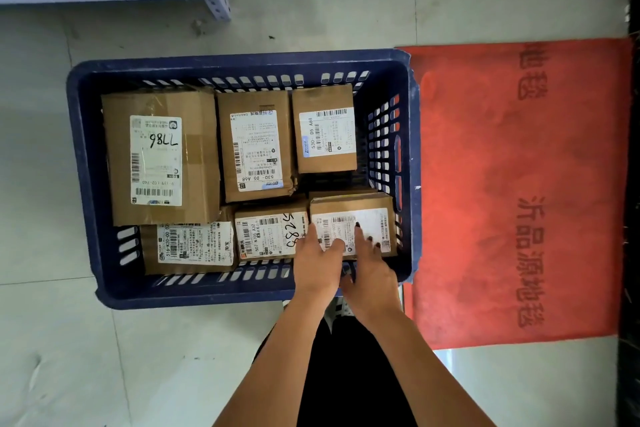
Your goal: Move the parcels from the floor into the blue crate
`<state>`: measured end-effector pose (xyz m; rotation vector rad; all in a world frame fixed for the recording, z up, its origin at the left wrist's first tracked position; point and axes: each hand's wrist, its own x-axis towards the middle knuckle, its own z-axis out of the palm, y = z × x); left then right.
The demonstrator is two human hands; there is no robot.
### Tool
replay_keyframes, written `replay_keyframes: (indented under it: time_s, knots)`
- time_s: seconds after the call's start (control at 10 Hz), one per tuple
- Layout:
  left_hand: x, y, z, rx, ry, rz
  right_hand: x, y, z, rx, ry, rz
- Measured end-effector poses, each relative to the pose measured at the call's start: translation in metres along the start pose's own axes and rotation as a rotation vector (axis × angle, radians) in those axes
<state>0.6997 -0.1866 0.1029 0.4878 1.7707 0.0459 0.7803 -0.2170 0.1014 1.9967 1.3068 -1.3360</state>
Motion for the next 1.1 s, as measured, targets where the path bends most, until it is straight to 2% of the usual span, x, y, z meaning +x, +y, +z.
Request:
replay_keyframes:
  time_s: [0.1, 0.4, 0.5, 0.8, 0.9, 1.1]
  knots:
    - [0.004, 0.000, 0.000, -0.026, 0.016, -0.015, 0.006, -0.001, 0.001, 0.105, 0.018, 0.019]
    - [0.019, -0.008, 0.000, -0.151, 0.084, -0.068, 0.022, 0.014, -0.014, 0.344, 0.241, 0.124]
    - [0.016, -0.018, 0.003, -0.153, 0.083, -0.024, 0.022, 0.016, -0.015, 0.370, 0.268, 0.130]
    - [0.012, -0.020, 0.004, -0.003, 0.080, 0.088, 0.026, 0.017, -0.013, 0.168, 0.044, 0.103]
    - [0.007, -0.020, 0.001, -0.026, 0.045, 0.074, 0.022, 0.013, -0.015, 0.228, 0.006, 0.078]
    - [-0.038, -0.010, -0.029, -0.178, 0.053, 0.054, -0.028, 0.000, -0.034, 0.399, 0.029, -0.005]
